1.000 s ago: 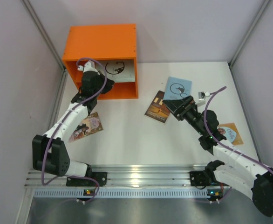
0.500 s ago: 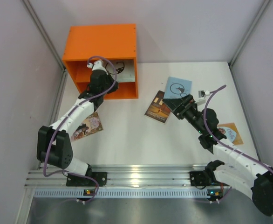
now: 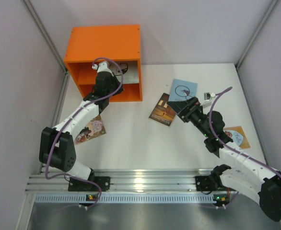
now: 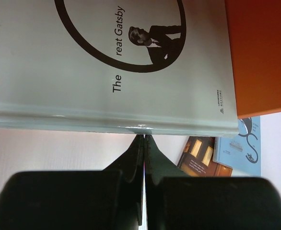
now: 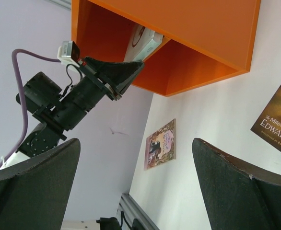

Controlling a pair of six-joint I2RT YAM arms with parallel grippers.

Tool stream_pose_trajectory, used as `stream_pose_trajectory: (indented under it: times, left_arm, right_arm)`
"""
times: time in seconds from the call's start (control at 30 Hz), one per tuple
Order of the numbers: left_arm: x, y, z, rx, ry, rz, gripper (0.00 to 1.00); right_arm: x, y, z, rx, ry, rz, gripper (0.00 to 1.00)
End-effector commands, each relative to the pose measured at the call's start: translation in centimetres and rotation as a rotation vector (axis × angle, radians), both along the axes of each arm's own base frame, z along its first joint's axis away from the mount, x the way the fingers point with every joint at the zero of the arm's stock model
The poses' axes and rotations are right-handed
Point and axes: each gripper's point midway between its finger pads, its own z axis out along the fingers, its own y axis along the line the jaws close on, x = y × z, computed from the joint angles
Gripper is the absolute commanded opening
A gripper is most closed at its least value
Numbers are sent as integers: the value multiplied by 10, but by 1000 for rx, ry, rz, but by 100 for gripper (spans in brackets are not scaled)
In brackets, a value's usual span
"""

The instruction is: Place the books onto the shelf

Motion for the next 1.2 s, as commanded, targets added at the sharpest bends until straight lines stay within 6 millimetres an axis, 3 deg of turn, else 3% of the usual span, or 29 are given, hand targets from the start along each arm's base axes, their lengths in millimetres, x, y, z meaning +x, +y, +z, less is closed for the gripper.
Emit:
stream_pose_trajectory:
  times: [0.0, 0.27, 1.17]
  left_arm:
    - [20, -3, 44, -25, -147, 21, 0]
    - [24, -1, 38, -11, -143, 43, 0]
    - [32, 3, 49, -4, -191, 94, 0]
  right_arm:
    - [7, -5, 31, 16, -77, -28, 100]
    - [5, -8, 31, 9, -80, -39, 100]
    - [6, -7, 30, 1, -75, -39, 100]
